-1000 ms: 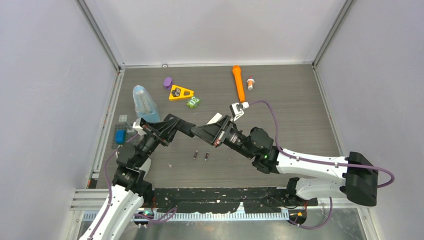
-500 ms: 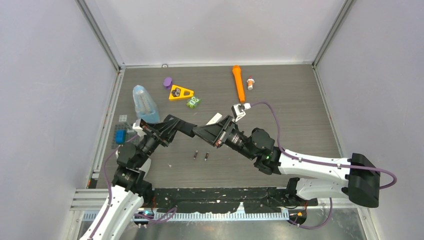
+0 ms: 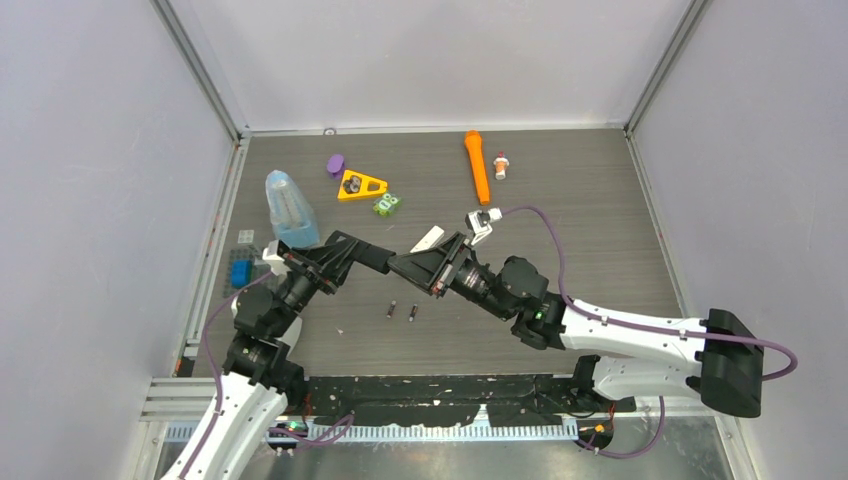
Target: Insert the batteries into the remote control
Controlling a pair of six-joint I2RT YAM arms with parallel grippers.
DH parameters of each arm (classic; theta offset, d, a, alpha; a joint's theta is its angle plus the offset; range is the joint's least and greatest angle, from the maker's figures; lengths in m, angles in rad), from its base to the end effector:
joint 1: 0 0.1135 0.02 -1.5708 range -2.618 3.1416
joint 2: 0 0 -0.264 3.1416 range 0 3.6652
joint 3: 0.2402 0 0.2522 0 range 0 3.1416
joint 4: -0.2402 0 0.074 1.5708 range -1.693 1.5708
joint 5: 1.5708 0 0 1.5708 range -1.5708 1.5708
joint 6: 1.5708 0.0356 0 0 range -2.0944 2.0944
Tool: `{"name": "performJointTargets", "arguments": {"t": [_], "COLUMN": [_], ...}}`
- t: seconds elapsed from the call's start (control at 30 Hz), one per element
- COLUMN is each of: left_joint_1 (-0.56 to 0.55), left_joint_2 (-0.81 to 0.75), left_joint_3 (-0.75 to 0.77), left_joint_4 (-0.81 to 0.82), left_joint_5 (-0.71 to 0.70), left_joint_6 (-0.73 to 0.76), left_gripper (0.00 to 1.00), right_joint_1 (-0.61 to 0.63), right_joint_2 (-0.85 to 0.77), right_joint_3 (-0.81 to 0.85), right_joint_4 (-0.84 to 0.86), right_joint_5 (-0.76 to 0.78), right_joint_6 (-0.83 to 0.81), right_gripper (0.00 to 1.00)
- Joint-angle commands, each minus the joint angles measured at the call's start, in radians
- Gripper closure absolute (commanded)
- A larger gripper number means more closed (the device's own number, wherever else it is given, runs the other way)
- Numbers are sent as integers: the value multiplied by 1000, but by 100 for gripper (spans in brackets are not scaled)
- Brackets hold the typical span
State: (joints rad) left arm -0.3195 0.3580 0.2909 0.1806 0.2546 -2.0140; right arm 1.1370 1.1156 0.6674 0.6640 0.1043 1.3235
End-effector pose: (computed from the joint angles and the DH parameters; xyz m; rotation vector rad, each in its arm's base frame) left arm 0.1196 -0.0490 0.2617 -1.1999 1.4108 -1.9810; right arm 0.1116 0.2322 0.3220 0.2633 1.6521 1.9268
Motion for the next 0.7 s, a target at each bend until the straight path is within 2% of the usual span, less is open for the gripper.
{"name": "performJointTargets", "arguments": {"t": [0.0, 0.23, 0.4, 0.53, 0.67], "left_joint_1": [3, 3, 3, 3, 3], "left_joint_2": [-11, 4, 3, 0, -1], "left_joint_3": [41, 44, 43, 49, 69], "left_joint_4": [-1, -1, -7, -21, -49], "left_joint_5": [-54, -57, -62, -68, -66], "left_joint_6": [34, 64, 78, 99, 159], "left_gripper": [100, 100, 100, 100, 100], "right_joint_1": [-4, -3, -7, -9, -8], "right_joint_2": [-38, -70, -117, -141, -127], "right_joint_3": [-2, -17, -10, 18, 80], "right_joint_4": [-25, -50, -152, -287, -471], "right_joint_5": [23, 23, 20, 25, 27], "right_joint_6": [-13, -7, 13, 14, 2], "right_gripper": [68, 66, 61, 48, 30]}}
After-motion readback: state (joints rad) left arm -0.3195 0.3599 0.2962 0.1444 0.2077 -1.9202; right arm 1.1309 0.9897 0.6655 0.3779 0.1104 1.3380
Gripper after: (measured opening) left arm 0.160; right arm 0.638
